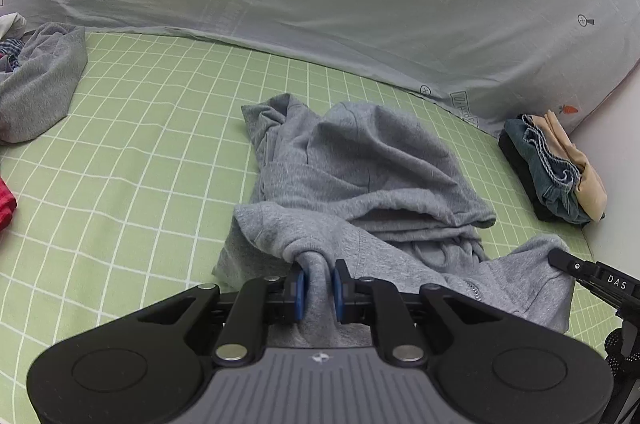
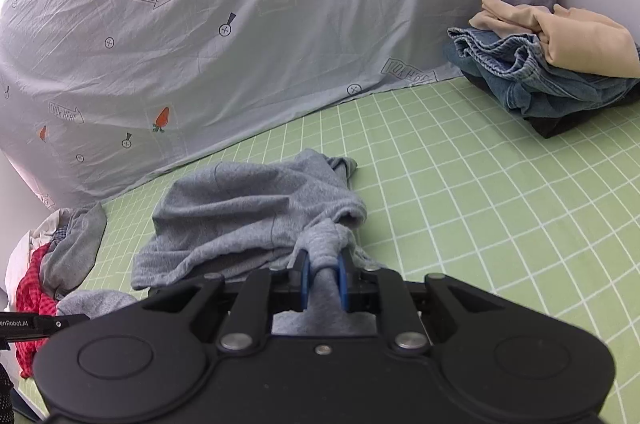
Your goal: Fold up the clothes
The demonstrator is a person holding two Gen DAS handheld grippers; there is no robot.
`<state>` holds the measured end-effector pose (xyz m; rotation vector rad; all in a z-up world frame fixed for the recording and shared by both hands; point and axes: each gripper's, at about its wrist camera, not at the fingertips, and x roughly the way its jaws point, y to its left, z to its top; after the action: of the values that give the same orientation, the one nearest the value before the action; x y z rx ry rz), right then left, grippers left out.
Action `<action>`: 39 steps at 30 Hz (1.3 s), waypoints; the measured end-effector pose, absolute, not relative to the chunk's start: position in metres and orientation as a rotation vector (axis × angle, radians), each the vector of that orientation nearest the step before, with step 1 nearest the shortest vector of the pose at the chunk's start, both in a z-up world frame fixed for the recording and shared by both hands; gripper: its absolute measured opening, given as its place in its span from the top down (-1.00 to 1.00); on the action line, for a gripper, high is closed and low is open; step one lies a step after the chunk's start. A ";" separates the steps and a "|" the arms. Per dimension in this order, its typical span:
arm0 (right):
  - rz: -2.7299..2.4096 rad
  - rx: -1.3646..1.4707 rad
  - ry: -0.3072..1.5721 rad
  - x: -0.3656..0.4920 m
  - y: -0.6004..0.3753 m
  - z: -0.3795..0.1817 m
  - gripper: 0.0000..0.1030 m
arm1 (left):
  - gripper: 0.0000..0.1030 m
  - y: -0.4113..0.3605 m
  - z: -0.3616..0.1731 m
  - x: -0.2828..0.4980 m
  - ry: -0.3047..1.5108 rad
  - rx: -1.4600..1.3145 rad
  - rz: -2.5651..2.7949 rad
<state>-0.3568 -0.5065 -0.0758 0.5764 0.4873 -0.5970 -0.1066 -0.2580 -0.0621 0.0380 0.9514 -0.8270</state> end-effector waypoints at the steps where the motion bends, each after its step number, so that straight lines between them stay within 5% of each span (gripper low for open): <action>1: -0.597 0.570 0.476 -0.351 -0.511 -0.072 0.72 | 0.70 -0.262 -0.058 -0.100 0.941 0.027 -0.825; 8: -0.601 0.551 0.444 -0.307 -0.546 -0.064 0.71 | 0.69 -0.288 -0.044 -0.051 0.923 -0.053 -0.809; 16: -0.632 0.596 0.602 -0.243 -0.596 -0.109 0.70 | 0.67 -0.315 -0.088 0.015 1.097 -0.195 -0.709; 23: -0.650 0.643 0.594 -0.195 -0.645 -0.108 0.44 | 0.51 -0.336 -0.092 0.066 1.111 -0.268 -0.676; 26: -0.663 0.725 0.529 -0.196 -0.660 -0.106 0.25 | 0.33 -0.336 -0.096 0.076 1.107 -0.305 -0.656; 30: -0.708 0.707 0.525 -0.208 -0.664 -0.102 0.10 | -0.46 -0.326 -0.088 0.078 1.030 -0.330 -0.605; 34: -0.746 0.651 0.563 -0.221 -0.654 -0.101 -0.26 | -0.50 -0.317 -0.078 0.077 0.978 -0.292 -0.577; 39: -0.779 0.633 0.555 -0.240 -0.638 -0.102 -0.29 | -0.50 -0.309 -0.082 0.063 0.984 -0.224 -0.563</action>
<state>-0.2398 -0.6382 -0.1018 0.6330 0.5547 -0.7791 0.0628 -0.3088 -0.0820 -0.2237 0.9838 -0.5630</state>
